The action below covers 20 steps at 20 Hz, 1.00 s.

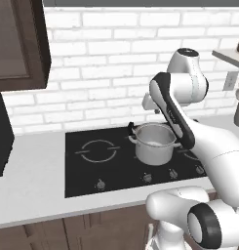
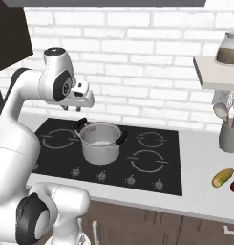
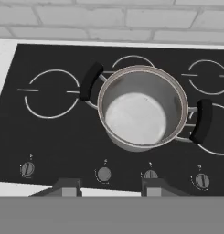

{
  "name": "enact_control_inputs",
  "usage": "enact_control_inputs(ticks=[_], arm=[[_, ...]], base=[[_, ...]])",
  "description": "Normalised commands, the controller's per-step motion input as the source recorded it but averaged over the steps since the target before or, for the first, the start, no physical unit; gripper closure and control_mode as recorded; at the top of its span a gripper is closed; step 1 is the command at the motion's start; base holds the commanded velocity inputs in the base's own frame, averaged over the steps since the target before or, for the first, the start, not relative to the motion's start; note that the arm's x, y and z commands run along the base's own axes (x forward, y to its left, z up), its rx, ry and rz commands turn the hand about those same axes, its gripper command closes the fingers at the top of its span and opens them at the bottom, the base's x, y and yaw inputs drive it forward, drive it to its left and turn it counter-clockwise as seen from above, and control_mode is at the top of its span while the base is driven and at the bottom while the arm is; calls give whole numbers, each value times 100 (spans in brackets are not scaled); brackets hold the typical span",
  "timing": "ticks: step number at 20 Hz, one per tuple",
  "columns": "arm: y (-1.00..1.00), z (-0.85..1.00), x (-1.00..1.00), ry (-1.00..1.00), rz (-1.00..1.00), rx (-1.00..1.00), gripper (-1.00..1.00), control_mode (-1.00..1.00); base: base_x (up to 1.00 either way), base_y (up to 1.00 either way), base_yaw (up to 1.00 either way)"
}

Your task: Put the cucumber and bell pepper in the pot. Retrieve the spatula and lightly stir the vegetables in the pot.

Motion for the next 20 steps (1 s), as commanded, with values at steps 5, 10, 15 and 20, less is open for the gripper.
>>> enact_control_inputs(ticks=[5, 10, 15, 20], arm=[[0, 0, 0, 0, 0, 0, -100, 100], [0, 0, 0, 0, 0, 0, -100, 100], [0, 0, 0, 0, 0, 0, -100, 100], [0, 0, 0, 0, 0, 0, -100, 100]], base=[[0, -2, 0], [0, -36, 0], [0, -45, 0], [0, -42, 0]])
